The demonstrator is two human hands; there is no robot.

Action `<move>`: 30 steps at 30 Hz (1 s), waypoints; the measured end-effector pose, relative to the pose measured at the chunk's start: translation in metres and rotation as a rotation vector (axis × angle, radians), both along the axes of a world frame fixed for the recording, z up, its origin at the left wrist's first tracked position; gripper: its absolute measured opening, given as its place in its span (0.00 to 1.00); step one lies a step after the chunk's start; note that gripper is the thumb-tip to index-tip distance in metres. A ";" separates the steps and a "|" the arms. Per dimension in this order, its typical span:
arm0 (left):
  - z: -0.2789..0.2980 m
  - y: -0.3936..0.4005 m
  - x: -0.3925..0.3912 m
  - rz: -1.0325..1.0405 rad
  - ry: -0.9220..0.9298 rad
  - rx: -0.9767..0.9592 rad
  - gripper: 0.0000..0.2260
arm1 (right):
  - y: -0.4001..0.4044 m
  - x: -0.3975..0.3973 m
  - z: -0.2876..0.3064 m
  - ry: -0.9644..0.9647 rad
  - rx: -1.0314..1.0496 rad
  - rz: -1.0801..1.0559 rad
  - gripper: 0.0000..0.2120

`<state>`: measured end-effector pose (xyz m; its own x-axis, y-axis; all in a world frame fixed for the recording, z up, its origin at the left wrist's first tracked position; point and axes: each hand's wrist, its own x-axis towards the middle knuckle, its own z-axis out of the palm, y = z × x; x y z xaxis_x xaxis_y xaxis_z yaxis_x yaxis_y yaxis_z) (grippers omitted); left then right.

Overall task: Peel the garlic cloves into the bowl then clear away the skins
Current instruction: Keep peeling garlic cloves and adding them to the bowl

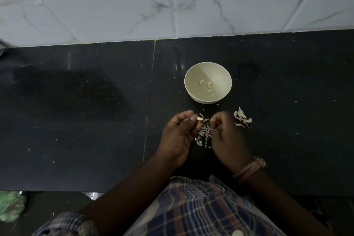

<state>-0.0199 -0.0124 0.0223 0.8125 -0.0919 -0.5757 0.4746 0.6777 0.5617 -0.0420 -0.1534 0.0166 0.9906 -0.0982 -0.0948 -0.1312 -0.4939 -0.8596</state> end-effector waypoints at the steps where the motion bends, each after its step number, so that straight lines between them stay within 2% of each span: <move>1: 0.000 0.000 0.000 -0.002 -0.003 -0.002 0.07 | 0.000 -0.001 0.002 -0.031 0.000 -0.023 0.10; 5: 0.000 0.000 0.001 -0.003 -0.025 0.011 0.08 | -0.003 0.001 0.008 -0.050 -0.048 -0.124 0.09; 7: -0.001 -0.001 0.001 -0.005 -0.044 0.017 0.08 | -0.004 0.003 0.010 -0.101 -0.018 -0.120 0.06; 12: 0.002 0.000 0.001 -0.020 -0.104 0.061 0.08 | 0.000 0.004 0.014 -0.207 -0.014 -0.074 0.05; 19: 0.002 -0.001 0.000 -0.042 -0.137 0.113 0.09 | 0.003 0.004 0.013 -0.178 -0.064 -0.060 0.01; 25: -0.001 -0.005 -0.006 -0.082 -0.206 0.245 0.14 | 0.006 0.003 0.014 -0.136 -0.095 -0.089 0.05; 30: -0.001 -0.004 -0.006 -0.079 -0.207 0.229 0.13 | 0.002 0.004 0.016 -0.061 -0.051 -0.070 0.04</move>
